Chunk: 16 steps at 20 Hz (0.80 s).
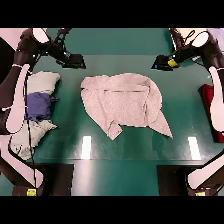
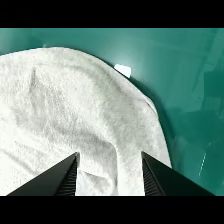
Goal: Fold the shirts.
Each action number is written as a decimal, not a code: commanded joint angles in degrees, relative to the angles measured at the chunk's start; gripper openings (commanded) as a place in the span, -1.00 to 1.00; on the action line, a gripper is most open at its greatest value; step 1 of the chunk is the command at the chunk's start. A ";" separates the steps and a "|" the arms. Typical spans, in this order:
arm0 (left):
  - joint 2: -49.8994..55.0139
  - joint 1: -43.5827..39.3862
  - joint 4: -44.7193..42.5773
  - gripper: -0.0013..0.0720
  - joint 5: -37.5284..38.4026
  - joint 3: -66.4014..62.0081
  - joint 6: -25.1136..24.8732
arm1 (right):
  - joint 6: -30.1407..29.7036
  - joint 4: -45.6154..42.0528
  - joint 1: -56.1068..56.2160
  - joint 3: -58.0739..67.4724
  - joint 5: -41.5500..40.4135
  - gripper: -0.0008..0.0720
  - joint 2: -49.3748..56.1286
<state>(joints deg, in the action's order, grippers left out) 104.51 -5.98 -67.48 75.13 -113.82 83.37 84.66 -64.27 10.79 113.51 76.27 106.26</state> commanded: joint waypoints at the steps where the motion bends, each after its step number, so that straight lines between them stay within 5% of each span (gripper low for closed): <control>1: -2.03 1.49 -1.53 0.53 6.27 0.72 1.75 | -1.88 1.77 -1.46 -0.31 5.14 0.25 -3.52; 4: -7.72 1.36 -2.73 0.53 7.56 10.38 1.77 | -3.39 1.79 -2.03 -8.28 5.99 0.25 -11.87; 9: -22.64 1.31 0.17 0.53 -3.30 41.59 1.57 | -3.45 1.84 -1.99 -25.68 1.66 0.25 -27.12; 16: -27.61 1.29 22.18 0.53 -20.39 64.02 -8.50 | -3.23 3.39 -1.99 -35.87 -3.28 0.25 -38.34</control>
<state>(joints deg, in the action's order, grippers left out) 78.28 -4.71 -55.11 62.15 -56.99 79.70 81.34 -62.11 8.84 81.28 74.63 71.83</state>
